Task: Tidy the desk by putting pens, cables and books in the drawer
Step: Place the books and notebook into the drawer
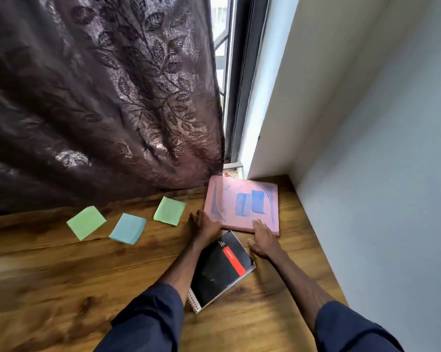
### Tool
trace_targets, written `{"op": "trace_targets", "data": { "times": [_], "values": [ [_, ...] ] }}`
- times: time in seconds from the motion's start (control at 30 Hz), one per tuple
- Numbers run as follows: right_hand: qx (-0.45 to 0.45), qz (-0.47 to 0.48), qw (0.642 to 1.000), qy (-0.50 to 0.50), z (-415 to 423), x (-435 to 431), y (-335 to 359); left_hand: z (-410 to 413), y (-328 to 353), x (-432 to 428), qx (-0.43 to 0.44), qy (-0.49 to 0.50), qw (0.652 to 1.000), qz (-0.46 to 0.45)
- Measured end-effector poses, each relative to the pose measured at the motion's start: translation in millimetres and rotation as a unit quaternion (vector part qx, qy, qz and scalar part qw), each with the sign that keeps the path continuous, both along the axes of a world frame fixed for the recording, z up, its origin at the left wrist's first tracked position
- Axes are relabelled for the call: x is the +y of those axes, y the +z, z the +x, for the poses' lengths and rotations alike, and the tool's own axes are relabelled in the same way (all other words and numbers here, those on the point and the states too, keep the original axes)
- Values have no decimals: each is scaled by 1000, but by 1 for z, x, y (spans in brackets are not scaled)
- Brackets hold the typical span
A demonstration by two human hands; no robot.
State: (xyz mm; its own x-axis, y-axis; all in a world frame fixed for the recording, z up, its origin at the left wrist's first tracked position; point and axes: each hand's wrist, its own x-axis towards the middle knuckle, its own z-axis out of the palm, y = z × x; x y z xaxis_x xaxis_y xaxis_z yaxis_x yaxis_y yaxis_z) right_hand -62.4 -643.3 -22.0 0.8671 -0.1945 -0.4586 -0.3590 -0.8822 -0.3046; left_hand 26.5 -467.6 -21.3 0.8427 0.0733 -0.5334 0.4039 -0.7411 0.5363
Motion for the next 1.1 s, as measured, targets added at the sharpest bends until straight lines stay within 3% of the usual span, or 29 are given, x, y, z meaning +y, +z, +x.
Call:
{"op": "trace_targets", "data": {
  "times": [0.07, 0.23, 0.43, 0.57, 0.73, 0.8, 0.9, 1.1],
  "values": [
    [-19, 13, 1000, -18, 1, -2, -1, 13, 2, 6, 13, 39, 999, -32],
    [-57, 49, 992, -97, 7, -13, 6, 22, 9, 8, 93, 127, 960, -233],
    [-150, 128, 962, -186, -5, -24, 31, 2, 48, -21, 49, 170, 893, -415],
    [-237, 141, 935, -224, -22, -37, 66, -17, 87, -19, -85, 89, 891, -436],
    [-282, 188, 913, -229, -47, -54, 105, -20, 127, 28, -181, 54, 876, -445],
    [-234, 293, 906, -198, -63, -55, 117, -27, 140, 41, -180, 64, 874, -447],
    [-170, 455, 857, -174, -88, -47, 130, -40, 157, 46, -147, 88, 868, -467],
    [-204, 527, 783, -258, -133, -36, 134, -77, 192, 22, -92, 77, 858, -499]
  ]
}}
